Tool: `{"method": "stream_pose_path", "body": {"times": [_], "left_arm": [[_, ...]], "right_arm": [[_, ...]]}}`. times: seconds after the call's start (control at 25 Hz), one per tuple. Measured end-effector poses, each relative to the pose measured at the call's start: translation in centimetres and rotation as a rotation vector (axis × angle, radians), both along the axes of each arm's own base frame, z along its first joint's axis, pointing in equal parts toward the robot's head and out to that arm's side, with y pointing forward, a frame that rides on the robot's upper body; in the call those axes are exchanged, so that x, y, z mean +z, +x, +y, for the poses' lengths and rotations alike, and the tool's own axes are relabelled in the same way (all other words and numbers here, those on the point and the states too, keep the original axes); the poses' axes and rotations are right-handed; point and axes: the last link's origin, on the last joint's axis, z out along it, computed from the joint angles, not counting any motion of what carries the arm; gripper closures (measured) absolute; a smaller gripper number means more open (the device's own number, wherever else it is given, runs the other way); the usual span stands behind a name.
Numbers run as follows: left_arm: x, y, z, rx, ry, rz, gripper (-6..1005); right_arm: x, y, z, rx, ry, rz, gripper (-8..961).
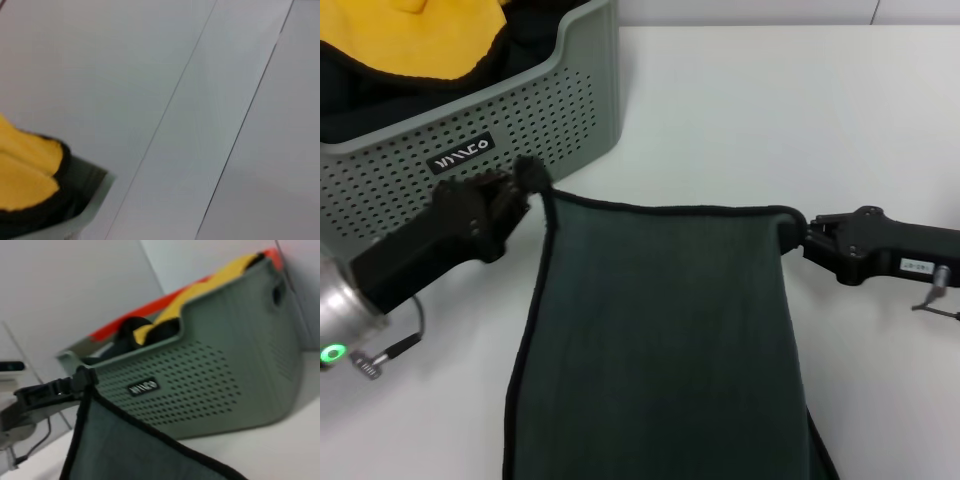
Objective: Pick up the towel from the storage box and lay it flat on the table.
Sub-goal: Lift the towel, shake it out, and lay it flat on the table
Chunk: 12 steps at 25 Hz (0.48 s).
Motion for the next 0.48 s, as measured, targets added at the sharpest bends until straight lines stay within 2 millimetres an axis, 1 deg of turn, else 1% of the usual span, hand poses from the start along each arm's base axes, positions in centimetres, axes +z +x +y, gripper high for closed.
{"method": "stream_pose_path", "body": {"times": [0.12,0.2,0.36,0.48], "left_arm": [[-0.8,0.3,0.9,0.013,-0.021,0.018,981],[-1.0,0.4,1.4,0.019,-0.021,0.031,981],[-0.8,0.4,1.9,0.017,-0.014,0.043,981],[-0.6,-0.1,1.8,0.035,0.01,0.06,981]], "right_arm": [[-0.7,-0.1,0.7,-0.02,-0.023,-0.05,947],[-0.9,-0.3,1.1,-0.022,-0.036,-0.072,947],[-0.9,-0.4,1.5,-0.035,-0.038,-0.085,946],[-0.8,-0.4,1.9,-0.061,-0.04,-0.096,946]]}}
